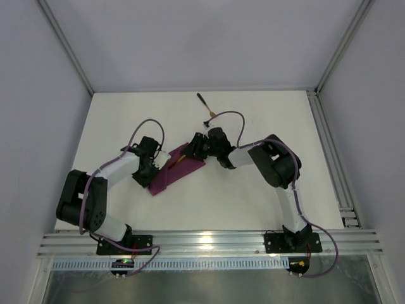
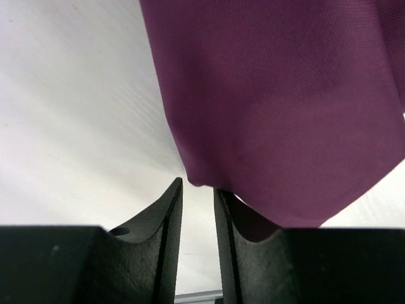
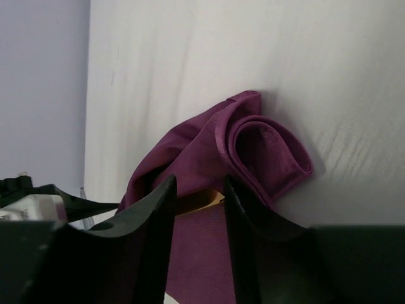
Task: Fold the napkin into a case and place the utensils inside
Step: Insert the knife into the folded napkin, then pick up the knife from the corner of the board.
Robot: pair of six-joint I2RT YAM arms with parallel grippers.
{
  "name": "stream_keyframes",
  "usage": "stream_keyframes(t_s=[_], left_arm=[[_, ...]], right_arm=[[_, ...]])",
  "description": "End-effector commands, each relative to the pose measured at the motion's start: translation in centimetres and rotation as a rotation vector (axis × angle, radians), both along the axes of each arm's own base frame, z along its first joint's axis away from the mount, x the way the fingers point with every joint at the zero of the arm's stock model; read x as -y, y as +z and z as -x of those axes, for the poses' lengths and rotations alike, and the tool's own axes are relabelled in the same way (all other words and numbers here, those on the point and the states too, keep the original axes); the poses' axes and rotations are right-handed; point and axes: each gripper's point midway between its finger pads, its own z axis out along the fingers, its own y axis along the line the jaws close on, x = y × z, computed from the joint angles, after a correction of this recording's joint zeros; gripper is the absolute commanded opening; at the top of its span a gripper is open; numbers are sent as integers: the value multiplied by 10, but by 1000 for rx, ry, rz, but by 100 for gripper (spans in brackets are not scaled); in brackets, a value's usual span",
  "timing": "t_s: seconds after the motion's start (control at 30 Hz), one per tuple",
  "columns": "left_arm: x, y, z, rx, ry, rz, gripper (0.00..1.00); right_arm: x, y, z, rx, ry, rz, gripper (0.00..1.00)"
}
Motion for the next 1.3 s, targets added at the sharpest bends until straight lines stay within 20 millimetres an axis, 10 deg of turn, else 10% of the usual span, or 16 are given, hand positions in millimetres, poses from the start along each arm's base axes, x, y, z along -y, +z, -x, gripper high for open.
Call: stream_keyframes(t_s=[0.0,0.13,0.27,0.43,0.47,0.53,0.57,0.77,1.27], left_arm=[[1,18,-11,78,-5,22,28],[1,32,-12,98,-18,23,32],[-1,43,-9,93,-21,21,36],[-2,54,-8,98,-14,19,41],[-2,56,-10,101,-9,19,41],[-3,57,-12,102,-3,13,42],[-4,57,-14,105,3,6,42],[-3,57,-25,112,24,14,42],[2,56,-23,109,20,45,42]], right_arm=[[7,49,-6,154,6,82,43],[16,94,-13,265,34,186,72],[46,132,-28,318,32,323,78],[106,167,-99,354,-77,483,78],[117,136,-108,282,-73,556,77],[136,158,-147,325,-141,611,76],[144,115,-152,221,-116,681,76],[158,87,-200,61,-247,513,69],[152,18,-202,-219,-511,53,56]])
